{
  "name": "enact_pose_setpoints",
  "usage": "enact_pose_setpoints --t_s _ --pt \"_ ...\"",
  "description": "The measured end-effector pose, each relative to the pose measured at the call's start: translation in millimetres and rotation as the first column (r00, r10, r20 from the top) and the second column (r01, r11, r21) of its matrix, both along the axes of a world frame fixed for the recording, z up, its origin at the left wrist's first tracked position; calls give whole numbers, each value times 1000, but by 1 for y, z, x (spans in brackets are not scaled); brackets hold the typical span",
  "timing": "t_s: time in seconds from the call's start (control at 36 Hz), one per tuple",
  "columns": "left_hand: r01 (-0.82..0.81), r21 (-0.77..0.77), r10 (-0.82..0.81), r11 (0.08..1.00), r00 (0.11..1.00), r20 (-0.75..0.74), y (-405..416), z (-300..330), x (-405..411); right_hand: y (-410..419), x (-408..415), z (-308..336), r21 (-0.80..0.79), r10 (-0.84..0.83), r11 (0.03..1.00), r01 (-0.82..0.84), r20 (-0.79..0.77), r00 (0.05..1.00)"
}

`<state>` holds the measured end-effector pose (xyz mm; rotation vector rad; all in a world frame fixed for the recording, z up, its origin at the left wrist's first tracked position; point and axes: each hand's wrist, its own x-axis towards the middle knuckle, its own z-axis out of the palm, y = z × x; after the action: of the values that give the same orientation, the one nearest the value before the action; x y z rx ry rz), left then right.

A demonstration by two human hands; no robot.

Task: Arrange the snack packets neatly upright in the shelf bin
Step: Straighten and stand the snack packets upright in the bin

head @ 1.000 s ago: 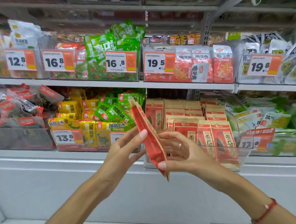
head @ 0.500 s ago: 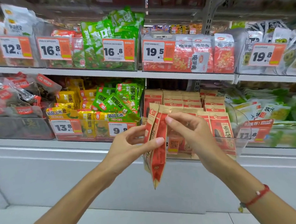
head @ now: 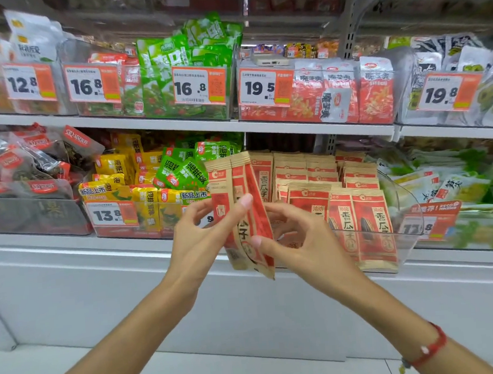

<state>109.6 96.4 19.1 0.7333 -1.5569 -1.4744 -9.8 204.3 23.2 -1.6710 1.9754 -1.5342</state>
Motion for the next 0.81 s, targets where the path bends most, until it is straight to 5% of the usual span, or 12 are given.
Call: enact_pose_setpoints --t_s 0.19,0.39,0.47,0.58,0.69,0.81 --pt "74 -53 -75 996 997 -23 -1 -2 3 3 -30 6 74 27 995 -59 373 927" --pt "40 -133 -51 990 995 -81 4 -6 -4 3 -33 4 62 15 997 -45 419 908" --pt "-2 -119 -15 993 991 -135 3 -5 -6 5 -31 7 17 -25 1000 22 262 965" --pt "-54 -112 35 992 985 -169 3 0 -5 10 -23 18 -261 -196 949 175 -56 979" --pt "223 -130 -246 966 949 -199 19 7 -7 10 -16 14 -429 -360 883 193 -352 864" --pt "446 -132 -465 885 856 -228 32 9 -9 6 -12 2 -499 -421 853 155 -480 770"
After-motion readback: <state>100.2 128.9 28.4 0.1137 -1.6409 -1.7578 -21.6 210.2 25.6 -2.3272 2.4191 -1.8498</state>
